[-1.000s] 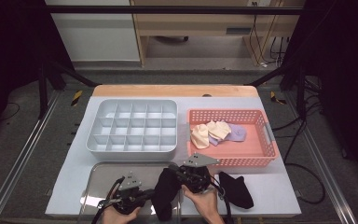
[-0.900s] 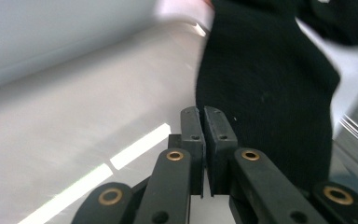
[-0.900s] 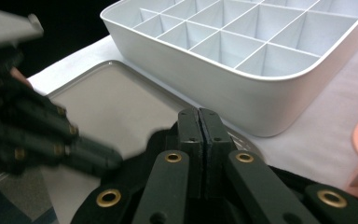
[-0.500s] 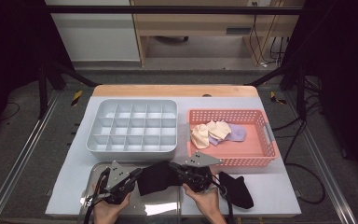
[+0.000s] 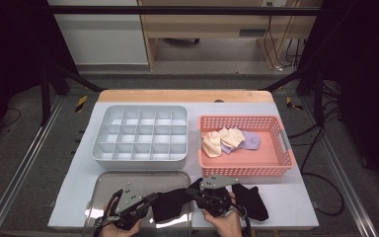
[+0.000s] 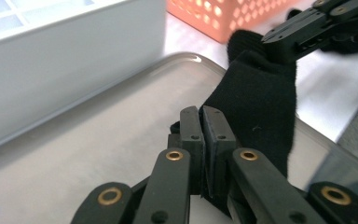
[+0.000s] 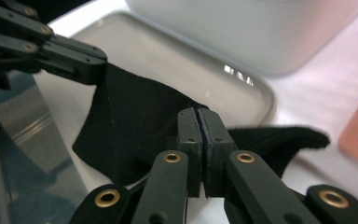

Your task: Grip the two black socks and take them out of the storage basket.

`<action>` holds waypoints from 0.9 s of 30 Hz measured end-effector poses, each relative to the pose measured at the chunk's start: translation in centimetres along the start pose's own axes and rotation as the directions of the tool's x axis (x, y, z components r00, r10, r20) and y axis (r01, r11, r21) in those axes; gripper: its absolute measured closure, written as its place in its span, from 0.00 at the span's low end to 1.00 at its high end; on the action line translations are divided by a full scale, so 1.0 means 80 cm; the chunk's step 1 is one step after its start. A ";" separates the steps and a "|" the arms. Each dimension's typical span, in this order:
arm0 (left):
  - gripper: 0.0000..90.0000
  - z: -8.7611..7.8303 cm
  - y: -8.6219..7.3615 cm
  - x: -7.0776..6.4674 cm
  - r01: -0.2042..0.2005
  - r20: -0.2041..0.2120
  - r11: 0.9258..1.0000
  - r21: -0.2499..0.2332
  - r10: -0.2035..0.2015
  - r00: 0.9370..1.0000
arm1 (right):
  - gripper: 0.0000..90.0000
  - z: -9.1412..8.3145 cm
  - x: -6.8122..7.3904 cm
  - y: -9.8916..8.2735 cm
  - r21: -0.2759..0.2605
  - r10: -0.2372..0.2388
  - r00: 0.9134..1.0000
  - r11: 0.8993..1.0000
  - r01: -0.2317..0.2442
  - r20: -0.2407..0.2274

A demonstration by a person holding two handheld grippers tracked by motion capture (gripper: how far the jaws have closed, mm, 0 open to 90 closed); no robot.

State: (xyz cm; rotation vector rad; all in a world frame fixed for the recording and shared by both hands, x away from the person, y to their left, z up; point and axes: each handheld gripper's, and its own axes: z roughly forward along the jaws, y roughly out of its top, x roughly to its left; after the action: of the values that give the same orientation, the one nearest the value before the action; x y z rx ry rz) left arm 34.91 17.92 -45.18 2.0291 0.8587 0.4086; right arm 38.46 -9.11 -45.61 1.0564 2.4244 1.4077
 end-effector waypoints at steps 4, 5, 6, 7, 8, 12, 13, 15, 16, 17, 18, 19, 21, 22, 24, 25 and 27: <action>0.97 0.006 -0.005 -0.010 -0.008 0.052 1.000 0.030 0.006 0.999 | 0.98 -0.001 -0.002 -0.015 0.039 0.019 1.000 0.999 -0.019 0.000; 0.97 0.008 -0.006 -0.012 -0.006 0.071 0.999 0.033 0.003 0.997 | 0.98 0.000 -0.002 -0.019 0.057 0.029 1.000 0.998 -0.029 0.000; 0.96 0.010 -0.007 -0.014 -0.005 0.088 0.999 0.038 0.002 0.996 | 0.98 0.000 -0.001 -0.023 0.071 0.028 1.000 0.997 -0.028 0.005; 0.95 0.012 -0.008 -0.015 0.000 0.103 0.999 0.044 -0.005 0.995 | 0.98 0.001 -0.002 -0.026 0.085 0.025 1.000 0.996 -0.026 0.008; 0.94 0.013 -0.008 -0.015 0.012 0.118 0.999 0.045 -0.018 0.993 | 0.97 0.001 -0.002 -0.029 0.092 0.030 0.999 0.995 -0.031 0.013; 0.79 0.011 -0.006 -0.005 0.081 0.140 0.996 0.021 -0.084 0.987 | 0.97 0.001 -0.003 -0.033 0.100 0.033 0.999 0.994 -0.034 0.011; 0.75 0.009 -0.006 -0.001 0.097 0.137 0.995 0.012 -0.097 0.986 | 0.97 0.000 -0.003 -0.033 0.102 0.035 0.999 0.994 -0.037 0.013; 0.69 0.006 -0.005 0.004 0.122 0.142 0.993 -0.002 -0.121 0.982 | 0.97 0.001 -0.004 -0.034 0.103 0.033 0.999 0.994 -0.034 0.015; 0.65 0.005 -0.005 0.006 0.123 0.150 0.992 0.001 -0.122 0.981 | 0.97 0.001 -0.004 -0.035 0.106 0.036 0.999 0.994 -0.038 0.017; 0.63 0.005 -0.006 0.006 0.124 0.158 0.992 0.006 -0.124 0.980 | 0.97 0.000 -0.004 -0.035 0.108 0.040 0.999 0.993 -0.041 0.019; 0.60 0.006 -0.007 0.005 0.116 0.171 0.993 0.026 -0.119 0.978 | 0.97 0.000 -0.005 -0.036 0.104 0.036 0.999 0.994 -0.038 0.017; 0.57 0.008 -0.009 0.003 0.110 0.180 0.993 0.043 -0.116 0.977 | 0.97 0.000 -0.004 -0.037 0.106 0.040 0.999 0.994 -0.042 0.020; 0.55 0.015 -0.014 -0.002 0.096 0.185 0.992 0.079 -0.109 0.977 | 0.97 0.000 -0.005 -0.038 0.103 0.039 0.999 0.994 -0.042 0.025; 0.54 0.018 -0.016 -0.004 0.091 0.181 0.991 0.102 -0.109 0.977 | 0.97 0.000 -0.004 -0.039 0.103 0.042 0.999 0.994 -0.045 0.027; 0.58 0.024 -0.019 -0.006 0.100 0.182 0.986 0.133 -0.124 0.975 | 0.97 0.001 -0.005 -0.039 0.102 0.044 0.999 0.994 -0.046 0.026; 0.61 0.027 -0.020 -0.007 0.108 0.184 0.983 0.150 -0.135 0.974 | 0.97 0.001 -0.005 -0.039 0.100 0.044 0.999 0.994 -0.046 0.024; 0.75 0.029 -0.020 -0.008 0.130 0.187 0.979 0.156 -0.159 0.969 | 0.97 0.001 -0.005 -0.038 0.103 0.050 0.998 0.993 -0.053 0.023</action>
State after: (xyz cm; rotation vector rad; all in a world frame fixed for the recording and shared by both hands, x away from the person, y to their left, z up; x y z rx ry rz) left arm 35.14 16.72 -47.77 2.0794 0.9264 0.0617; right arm 37.31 -10.28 -48.20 1.1579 2.4970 1.2923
